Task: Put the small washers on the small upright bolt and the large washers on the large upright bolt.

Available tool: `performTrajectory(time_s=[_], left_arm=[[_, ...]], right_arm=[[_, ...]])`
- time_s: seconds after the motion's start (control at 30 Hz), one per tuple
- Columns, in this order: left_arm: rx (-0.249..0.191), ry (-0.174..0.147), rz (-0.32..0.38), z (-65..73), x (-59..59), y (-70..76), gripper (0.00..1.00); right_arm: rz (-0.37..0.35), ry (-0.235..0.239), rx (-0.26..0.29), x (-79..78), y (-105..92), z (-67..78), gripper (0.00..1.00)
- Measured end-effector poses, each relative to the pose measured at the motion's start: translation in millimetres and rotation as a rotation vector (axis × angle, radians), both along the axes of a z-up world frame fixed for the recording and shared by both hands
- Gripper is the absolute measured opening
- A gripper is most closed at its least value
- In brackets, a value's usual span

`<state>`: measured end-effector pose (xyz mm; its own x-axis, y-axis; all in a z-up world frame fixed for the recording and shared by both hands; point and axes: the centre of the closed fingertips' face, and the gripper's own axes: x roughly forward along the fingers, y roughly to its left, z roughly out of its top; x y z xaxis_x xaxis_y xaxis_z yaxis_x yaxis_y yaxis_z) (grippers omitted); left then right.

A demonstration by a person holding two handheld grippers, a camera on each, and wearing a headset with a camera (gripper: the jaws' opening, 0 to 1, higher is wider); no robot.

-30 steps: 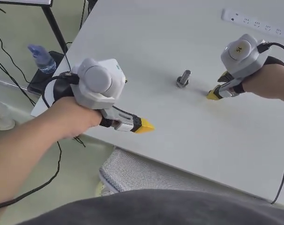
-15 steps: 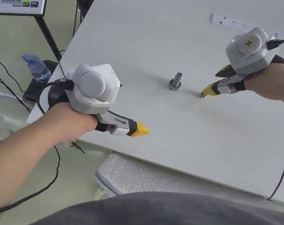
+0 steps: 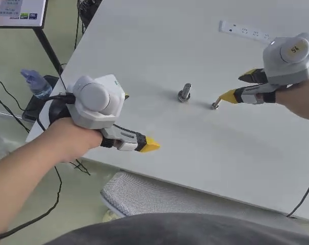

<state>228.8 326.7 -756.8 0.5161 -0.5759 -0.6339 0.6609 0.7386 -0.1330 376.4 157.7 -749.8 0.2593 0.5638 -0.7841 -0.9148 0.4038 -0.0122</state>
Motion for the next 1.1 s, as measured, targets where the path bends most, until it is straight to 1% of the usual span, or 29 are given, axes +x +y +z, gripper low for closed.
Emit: performTrajectory(time_s=[0.07, 0.1, 0.17, 0.3, 0.33, 0.4, 0.5, 0.53, 0.57, 0.6, 0.63, 0.67, 0.73, 0.77, 0.8, 0.83, 0.9, 0.93, 1.03, 1.1], left_arm=[[-0.003, -0.002, 0.005, 1.6, 0.4, 0.3, 0.91], [-0.003, -0.007, 0.007, 2.8, 0.7, 0.4, 0.91], [-0.005, -0.007, 0.009, 3.7, 0.7, 0.2, 0.91], [-0.01, -0.015, 0.015, 6.0, 0.5, -0.2, 0.91], [-0.015, -0.014, 0.018, 6.3, 0.3, -0.5, 0.91], [-0.024, -0.013, 0.025, 7.7, -0.2, -0.8, 0.91], [-0.041, -0.023, 0.038, 12.1, -0.2, -1.5, 0.92], [-0.044, -0.023, 0.039, 12.3, -0.5, -1.8, 0.92], [-0.044, -0.022, 0.041, 12.1, -1.0, -1.8, 0.92], [-0.043, -0.023, 0.044, 11.7, -1.6, -1.6, 0.93], [-0.043, -0.023, 0.048, 11.2, -2.6, -1.3, 0.93], [-0.044, -0.021, 0.049, 10.9, -3.1, -1.3, 0.93], [-0.05, -0.02, 0.057, 11.1, -5.9, -1.1, 0.94], [-0.053, -0.019, 0.063, 12.2, -8.5, -1.2, 0.94], [-0.053, -0.02, 0.063, 13.2, -10.6, -1.7, 0.94], [-0.05, -0.027, 0.064, 14.5, -13.1, -2.2, 0.94], [-0.047, -0.034, 0.066, 14.5, -15.7, -2.3, 0.94], [-0.049, -0.029, 0.069, 12.8, -17.7, -2.3, 0.94], [-0.051, -0.033, 0.076, 13.4, -20.0, -1.6, 0.94], [-0.073, -0.036, 0.086, 17.4, -21.0, -2.8, 0.94]], right_arm=[[-0.032, -0.004, 0.027, -0.4, -4.8, 6.8, 0.52], [-0.042, 0.002, 0.035, 2.3, -9.6, 5.2, 0.54], [-0.056, -0.003, 0.047, 2.2, -15.3, 7.7, 0.54], [-0.102, 0.0, 0.075, -3.6, -27.9, 13.0, 0.55], [-0.124, -0.009, 0.091, -5.0, -31.1, 15.7, 0.55], [-0.144, -0.014, 0.108, -8.1, -35.6, 18.8, 0.55], [-0.168, -0.025, 0.179, -11.5, -39.6, 26.7, 0.56], [-0.192, -0.033, 0.214, -10.6, -39.3, 31.3, 0.56], [-0.212, -0.034, 0.235, -8.6, -42.2, 32.5, 0.57], [-0.222, -0.024, 0.257, -9.5, -43.7, 34.0, 0.57], [-0.224, -0.02, 0.293, -14.7, -42.2, 39.6, 0.58], [-0.224, -0.027, 0.314, -18.1, -41.9, 43.7, 0.58], [-0.22, -0.034, 0.321, -25.9, -48.2, 44.5, 0.59], [-0.218, -0.033, 0.333, -33.2, -48.8, 47.0, 0.6], [-0.217, -0.037, 0.339, -36.7, -50.3, 48.1, 0.61], [-0.219, -0.037, 0.349, -41.7, -50.9, 50.2, 0.64], [-0.244, -0.021, 0.389, -50.3, -53.8, 55.2, 0.67], [-0.252, -0.018, 0.402, -55.3, -56.8, 56.9, 0.67], [-0.261, -0.02, 0.411, -67.4, -62.3, 58.2, 0.67], [-0.263, -0.03, 0.414, -74.9, -66.0, 57.6, 0.67]])
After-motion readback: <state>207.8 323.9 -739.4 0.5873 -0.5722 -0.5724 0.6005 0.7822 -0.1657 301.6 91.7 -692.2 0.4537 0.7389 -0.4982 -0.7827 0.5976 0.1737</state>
